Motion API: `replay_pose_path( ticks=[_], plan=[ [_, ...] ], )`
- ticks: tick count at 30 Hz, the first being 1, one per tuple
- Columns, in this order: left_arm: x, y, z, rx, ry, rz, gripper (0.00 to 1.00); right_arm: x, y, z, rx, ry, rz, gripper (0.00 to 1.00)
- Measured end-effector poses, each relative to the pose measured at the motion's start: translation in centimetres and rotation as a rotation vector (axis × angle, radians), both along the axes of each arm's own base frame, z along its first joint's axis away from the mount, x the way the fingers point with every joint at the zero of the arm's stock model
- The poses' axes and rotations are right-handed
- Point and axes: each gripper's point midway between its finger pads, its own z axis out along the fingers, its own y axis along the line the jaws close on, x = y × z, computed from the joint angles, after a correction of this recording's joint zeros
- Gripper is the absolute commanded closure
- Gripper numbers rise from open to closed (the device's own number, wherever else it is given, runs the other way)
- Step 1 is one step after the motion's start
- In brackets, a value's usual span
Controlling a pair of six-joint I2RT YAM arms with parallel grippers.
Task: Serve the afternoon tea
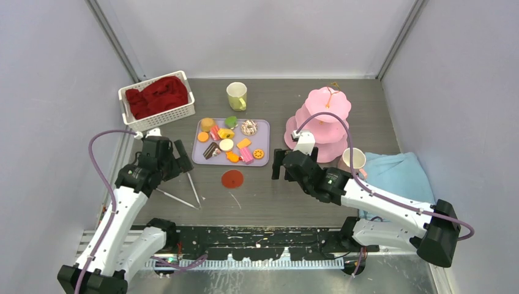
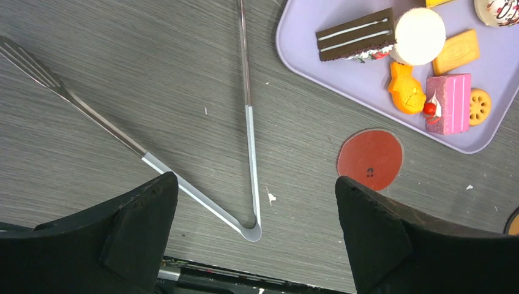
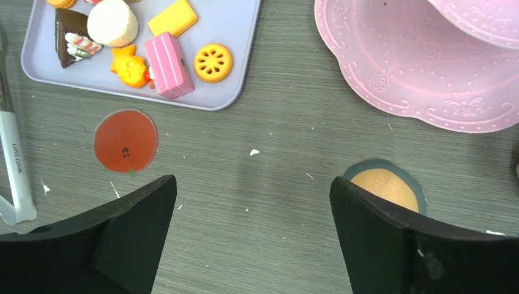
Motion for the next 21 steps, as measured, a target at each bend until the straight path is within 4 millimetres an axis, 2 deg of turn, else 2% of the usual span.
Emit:
replay_pose_path(
  ticks=[14, 21],
  plan=[
    [0.1, 0.1, -1.6, 0.025, 0.081, 0.004, 0.01, -0.2, 0.4, -0.4, 0.012, 0.002, 0.03, 0.0],
    [0.0, -0.5, -2.7, 0.06, 0.142, -0.014, 0.05, -0.4, 0.8, -0.4, 0.031, 0.005, 0.049, 0.0]
  ],
)
